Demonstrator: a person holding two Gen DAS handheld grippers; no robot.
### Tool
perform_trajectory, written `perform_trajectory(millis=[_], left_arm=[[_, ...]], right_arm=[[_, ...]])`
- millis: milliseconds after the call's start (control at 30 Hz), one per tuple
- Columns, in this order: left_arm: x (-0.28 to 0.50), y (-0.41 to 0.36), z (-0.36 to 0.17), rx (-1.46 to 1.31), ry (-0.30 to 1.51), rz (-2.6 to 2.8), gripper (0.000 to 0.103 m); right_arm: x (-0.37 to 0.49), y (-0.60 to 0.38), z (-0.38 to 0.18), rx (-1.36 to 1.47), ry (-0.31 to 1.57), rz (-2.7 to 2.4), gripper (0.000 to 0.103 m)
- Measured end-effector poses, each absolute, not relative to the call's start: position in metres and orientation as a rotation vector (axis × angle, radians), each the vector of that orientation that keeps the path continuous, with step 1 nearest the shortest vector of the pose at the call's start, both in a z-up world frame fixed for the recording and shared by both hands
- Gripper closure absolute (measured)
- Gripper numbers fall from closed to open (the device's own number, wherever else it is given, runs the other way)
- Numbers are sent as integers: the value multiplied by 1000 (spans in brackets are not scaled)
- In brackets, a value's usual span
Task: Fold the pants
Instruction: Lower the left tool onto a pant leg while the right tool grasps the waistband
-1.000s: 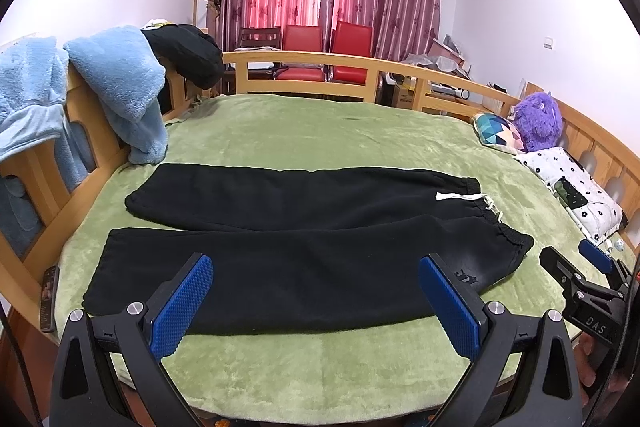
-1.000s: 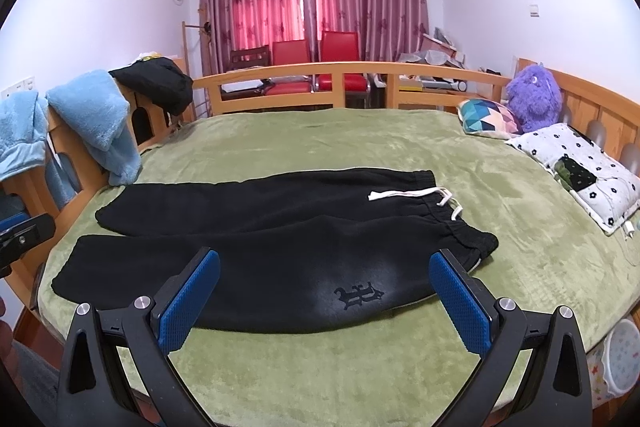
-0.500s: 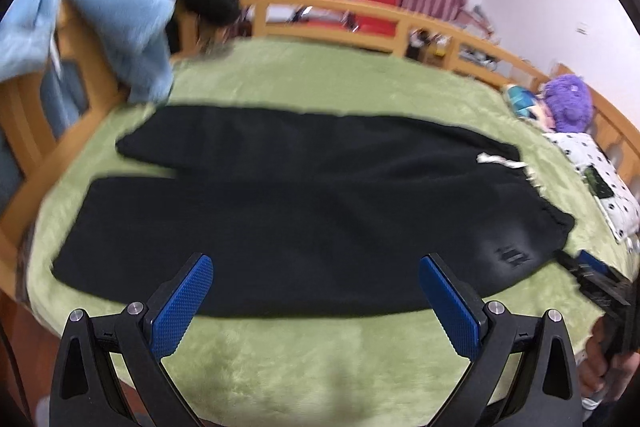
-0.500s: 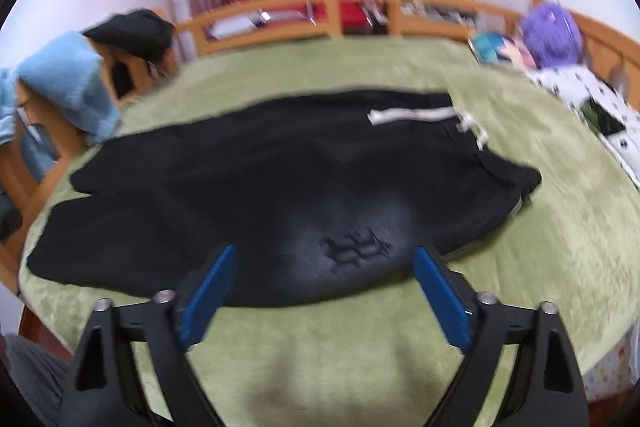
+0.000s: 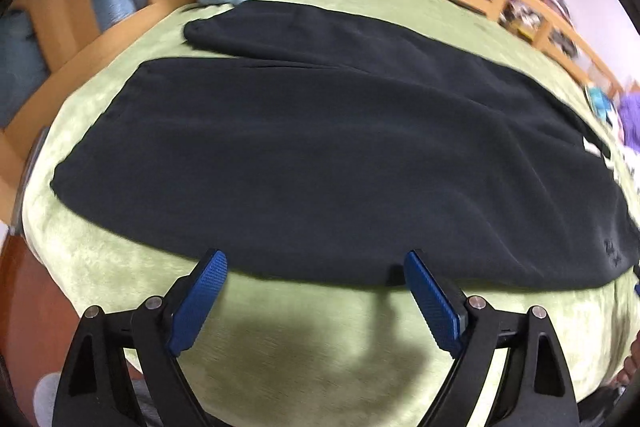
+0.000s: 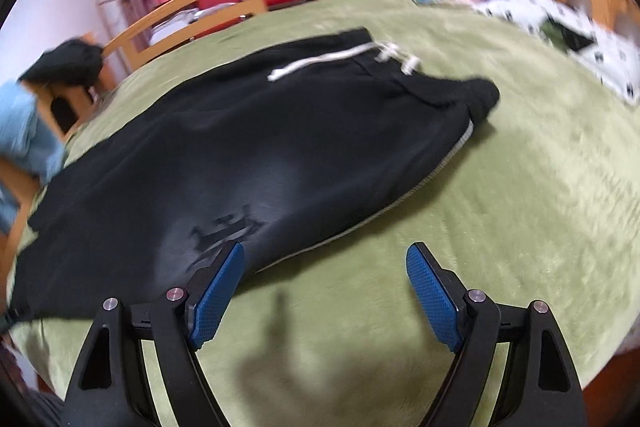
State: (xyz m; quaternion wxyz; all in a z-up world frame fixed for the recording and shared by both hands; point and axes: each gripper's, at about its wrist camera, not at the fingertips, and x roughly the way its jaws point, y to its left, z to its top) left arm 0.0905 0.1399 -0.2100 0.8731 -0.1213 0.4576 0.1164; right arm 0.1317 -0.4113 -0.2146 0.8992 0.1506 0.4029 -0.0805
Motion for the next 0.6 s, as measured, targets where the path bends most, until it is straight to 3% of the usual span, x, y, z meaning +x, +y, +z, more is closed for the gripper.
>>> perform_trajectory(millis=[200, 500, 533, 600], left_arm=[[85, 189, -229, -502, 933, 248, 14], [101, 209, -239, -542, 878, 309, 14], [104, 210, -238, -536, 876, 316, 14], [109, 212, -237, -530, 868, 333, 18]], right_arm=[[149, -440, -237, 397, 856, -180, 20], [199, -448, -247, 457, 844, -178, 14], [204, -447, -247, 447, 843, -183, 15], [213, -442, -248, 427, 835, -198, 32]])
